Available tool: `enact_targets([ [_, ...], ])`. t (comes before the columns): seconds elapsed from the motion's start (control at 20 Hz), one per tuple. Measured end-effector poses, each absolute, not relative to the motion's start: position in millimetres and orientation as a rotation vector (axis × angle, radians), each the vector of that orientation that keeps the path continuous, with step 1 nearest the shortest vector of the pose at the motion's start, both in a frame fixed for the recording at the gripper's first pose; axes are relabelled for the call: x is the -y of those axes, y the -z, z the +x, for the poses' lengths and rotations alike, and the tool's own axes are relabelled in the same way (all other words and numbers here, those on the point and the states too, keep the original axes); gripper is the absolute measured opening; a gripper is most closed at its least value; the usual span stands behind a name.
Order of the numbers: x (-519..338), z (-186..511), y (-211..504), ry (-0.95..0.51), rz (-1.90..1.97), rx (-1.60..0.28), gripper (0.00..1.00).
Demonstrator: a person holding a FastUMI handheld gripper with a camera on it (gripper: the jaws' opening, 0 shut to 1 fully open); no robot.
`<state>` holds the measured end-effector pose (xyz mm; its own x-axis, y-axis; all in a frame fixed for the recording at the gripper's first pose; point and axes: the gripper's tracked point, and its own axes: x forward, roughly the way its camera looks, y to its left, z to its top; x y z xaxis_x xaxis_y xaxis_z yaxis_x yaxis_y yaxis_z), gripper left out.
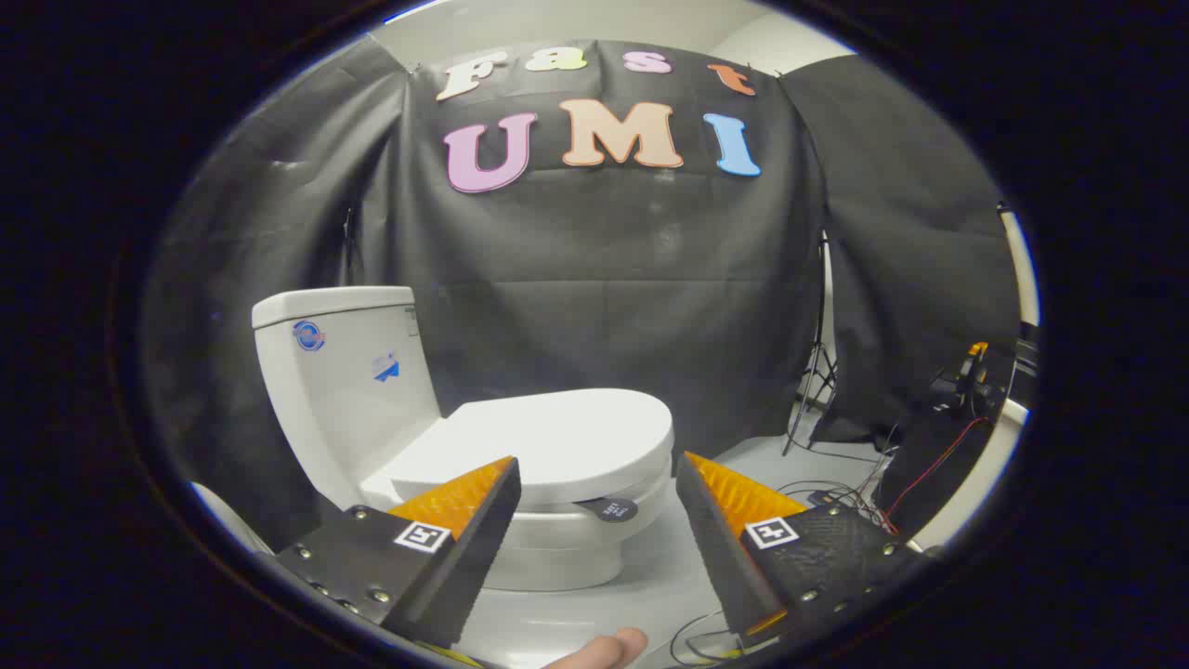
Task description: Open the toilet lid.
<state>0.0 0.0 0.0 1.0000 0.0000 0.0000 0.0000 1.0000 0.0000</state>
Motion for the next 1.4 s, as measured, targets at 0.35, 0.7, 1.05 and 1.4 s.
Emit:
enact_targets([
  [0.35,0.8,-1.1,0.9,0.007,0.002,0.009,1.00],
  [0.7,0.0,4.2,15.2,0.000,0.008,-0.012,1.00],
  [1.05,-0.6,7.8,22.8,-0.004,0.023,-0.017,1.00],
  [1.4,5.7,39.1,30.7,-0.006,0.158,0.035,1.00],
])
